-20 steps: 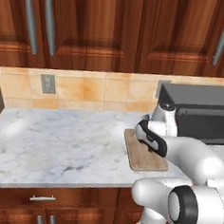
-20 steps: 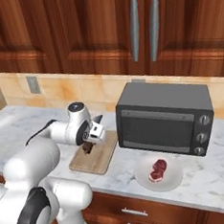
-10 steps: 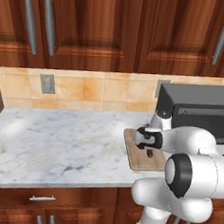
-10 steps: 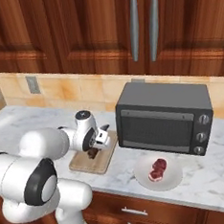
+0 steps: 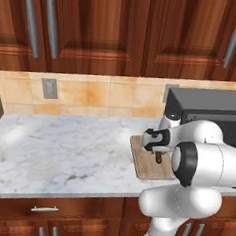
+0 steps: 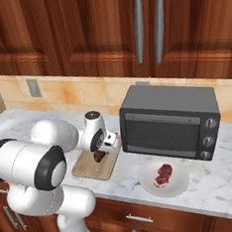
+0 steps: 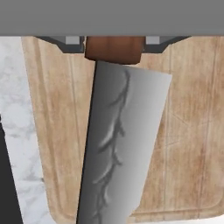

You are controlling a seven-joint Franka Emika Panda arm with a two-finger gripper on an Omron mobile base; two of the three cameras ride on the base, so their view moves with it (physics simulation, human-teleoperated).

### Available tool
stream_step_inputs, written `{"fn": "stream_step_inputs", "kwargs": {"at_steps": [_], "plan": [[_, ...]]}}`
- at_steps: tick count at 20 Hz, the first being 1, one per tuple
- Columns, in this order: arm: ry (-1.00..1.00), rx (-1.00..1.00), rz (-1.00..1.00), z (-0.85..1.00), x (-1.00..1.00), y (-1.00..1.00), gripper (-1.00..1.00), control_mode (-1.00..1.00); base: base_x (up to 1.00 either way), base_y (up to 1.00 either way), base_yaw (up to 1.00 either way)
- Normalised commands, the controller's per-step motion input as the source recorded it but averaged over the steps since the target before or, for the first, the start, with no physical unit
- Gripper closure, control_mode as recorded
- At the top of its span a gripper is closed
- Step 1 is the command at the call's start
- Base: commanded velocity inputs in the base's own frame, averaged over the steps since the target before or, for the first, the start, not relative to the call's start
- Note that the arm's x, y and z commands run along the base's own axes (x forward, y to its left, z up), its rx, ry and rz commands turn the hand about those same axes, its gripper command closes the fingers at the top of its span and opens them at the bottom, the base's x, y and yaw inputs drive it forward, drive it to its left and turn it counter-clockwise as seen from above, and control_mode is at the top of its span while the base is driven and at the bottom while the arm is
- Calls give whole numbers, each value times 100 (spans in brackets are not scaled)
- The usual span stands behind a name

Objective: Pick up the knife from the drawer and place it on the cutting board. Then place the meat from the plate to the cutting board.

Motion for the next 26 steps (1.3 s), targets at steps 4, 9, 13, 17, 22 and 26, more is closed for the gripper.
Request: {"fn": "stream_step_inputs", "kwargs": {"at_steps": [4, 9, 13, 17, 22, 26], "plan": [[0, 0, 8, 1, -17, 0, -100, -100, 0, 0, 0], [0, 0, 4, 58, -31, -7, -100, -100, 0, 0, 0], [0, 0, 0, 74, -28, -1, -100, -100, 0, 0, 0], [-1, 0, 0, 31, -44, -40, -100, -100, 0, 0, 0], [0, -3, 0, 1, -45, -68, -100, -100, 0, 0, 0], [4, -2, 0, 13, -16, -70, -100, -100, 0, 0, 0]]}}
